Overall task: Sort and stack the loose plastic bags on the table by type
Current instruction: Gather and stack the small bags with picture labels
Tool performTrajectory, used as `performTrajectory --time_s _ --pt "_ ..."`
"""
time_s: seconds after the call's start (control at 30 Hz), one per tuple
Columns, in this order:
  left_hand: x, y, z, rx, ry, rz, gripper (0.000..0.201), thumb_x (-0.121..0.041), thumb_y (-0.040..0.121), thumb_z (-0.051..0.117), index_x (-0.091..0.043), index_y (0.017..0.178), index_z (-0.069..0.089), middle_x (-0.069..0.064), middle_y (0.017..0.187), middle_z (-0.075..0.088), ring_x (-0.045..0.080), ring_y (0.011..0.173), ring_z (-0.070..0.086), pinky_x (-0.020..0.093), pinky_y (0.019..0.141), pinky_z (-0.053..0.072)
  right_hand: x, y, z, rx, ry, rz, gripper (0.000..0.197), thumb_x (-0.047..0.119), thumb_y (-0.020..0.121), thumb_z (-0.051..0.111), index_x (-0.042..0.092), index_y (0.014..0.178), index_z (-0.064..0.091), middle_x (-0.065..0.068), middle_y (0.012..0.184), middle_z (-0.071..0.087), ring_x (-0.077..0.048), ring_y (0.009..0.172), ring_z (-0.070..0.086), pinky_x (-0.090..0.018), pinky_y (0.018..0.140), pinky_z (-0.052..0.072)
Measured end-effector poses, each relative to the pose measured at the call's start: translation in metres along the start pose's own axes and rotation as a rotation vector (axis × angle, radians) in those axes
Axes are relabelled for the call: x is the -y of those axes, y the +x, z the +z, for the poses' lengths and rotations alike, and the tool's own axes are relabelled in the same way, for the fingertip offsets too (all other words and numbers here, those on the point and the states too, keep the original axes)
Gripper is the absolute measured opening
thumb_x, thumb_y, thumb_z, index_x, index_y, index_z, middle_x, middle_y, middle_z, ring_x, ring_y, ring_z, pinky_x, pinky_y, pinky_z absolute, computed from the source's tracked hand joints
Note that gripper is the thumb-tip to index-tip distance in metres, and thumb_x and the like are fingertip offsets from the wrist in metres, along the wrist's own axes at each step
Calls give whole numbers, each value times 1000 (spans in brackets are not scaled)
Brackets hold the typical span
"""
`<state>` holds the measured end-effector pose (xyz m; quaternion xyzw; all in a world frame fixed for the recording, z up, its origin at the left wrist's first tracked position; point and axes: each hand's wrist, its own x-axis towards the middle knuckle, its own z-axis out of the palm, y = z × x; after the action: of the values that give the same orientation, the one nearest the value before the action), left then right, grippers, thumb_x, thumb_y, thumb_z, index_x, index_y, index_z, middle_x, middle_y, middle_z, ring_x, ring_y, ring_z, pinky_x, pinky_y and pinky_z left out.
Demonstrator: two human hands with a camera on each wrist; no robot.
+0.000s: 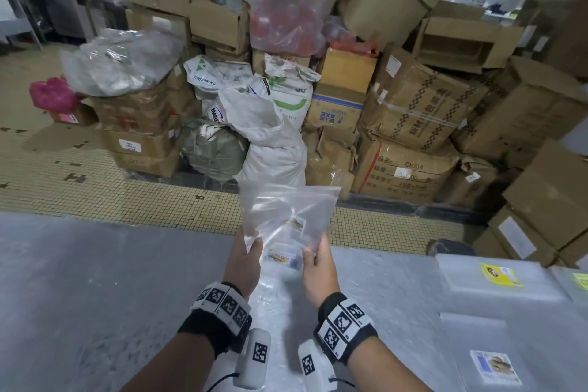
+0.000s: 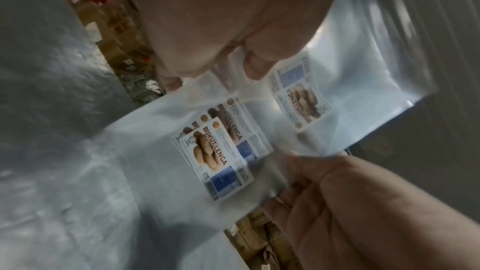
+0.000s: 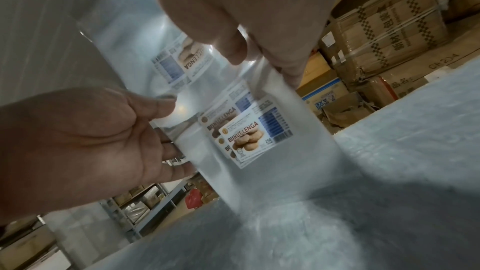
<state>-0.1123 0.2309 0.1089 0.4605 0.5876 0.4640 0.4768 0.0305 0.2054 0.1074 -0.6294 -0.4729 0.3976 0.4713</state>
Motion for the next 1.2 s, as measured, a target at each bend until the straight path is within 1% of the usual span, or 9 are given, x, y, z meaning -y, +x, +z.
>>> performTrajectory --time_s 0.17,0.23,0.33,0.47,0.57,0.67,0.77,0.97,1.2 --pt "2 7 2 15 33 -3 44 -21 101 46 -23 144 37 -1 140 49 22 131 44 41 111 33 -1 6 -1 20 -17 4 43 8 104 36 38 134 30 26 99 56 19 79 56 -5 73 48" --pt "4 11 1 21 71 8 48 -20 101 47 -22 147 34 -1 143 46 22 133 42 39 111 31 1 9 -3 27 -46 -12 43 10 104 36 32 140 30 27 98 56 16 79 56 -13 81 51" --pt "12 18 2 16 137 -16 50 -21 101 48 -15 148 34 2 148 43 24 136 39 35 111 29 -1 17 -3 31 -71 -8 41 10 104 36 36 133 28 27 93 53 10 72 56 -7 72 48" --pt "10 26 7 -25 101 -16 21 -15 100 49 -14 120 55 3 122 56 23 120 50 26 94 34 -6 26 1 -18 -78 -18 37 14 103 36 36 133 38 8 102 68 -15 85 69 -41 86 56" --pt "7 28 10 -16 83 9 25 -14 100 48 -9 123 55 2 119 55 16 112 49 24 93 32 -9 29 1 -27 -90 -19 39 13 104 36 28 139 35 12 99 66 -4 87 65 -27 81 54" --pt "14 29 11 -7 77 -29 37 -13 99 50 -11 136 47 -1 126 52 11 116 45 26 97 32 -13 27 5 4 -87 29 46 14 103 39 27 145 27 11 99 66 -8 92 65 -40 90 54" --pt "20 34 11 -4 59 -29 47 -12 97 52 -13 143 42 -1 137 50 16 128 45 32 107 33 -16 30 6 5 -76 48 43 12 102 38 28 141 30 12 99 66 -8 91 64 -38 90 53" --pt "21 38 13 4 116 -18 30 -14 99 48 -13 128 56 0 125 56 15 116 49 28 97 34 -17 36 5 28 -26 65 42 11 102 40 33 137 40 13 115 65 -3 104 62 -30 93 49" --pt "18 38 11 2 122 27 28 -14 101 46 -11 126 58 -1 126 53 12 117 46 23 98 31 -17 37 3 -16 24 54 28 13 103 40 23 124 55 3 102 69 -10 92 66 -23 79 53"
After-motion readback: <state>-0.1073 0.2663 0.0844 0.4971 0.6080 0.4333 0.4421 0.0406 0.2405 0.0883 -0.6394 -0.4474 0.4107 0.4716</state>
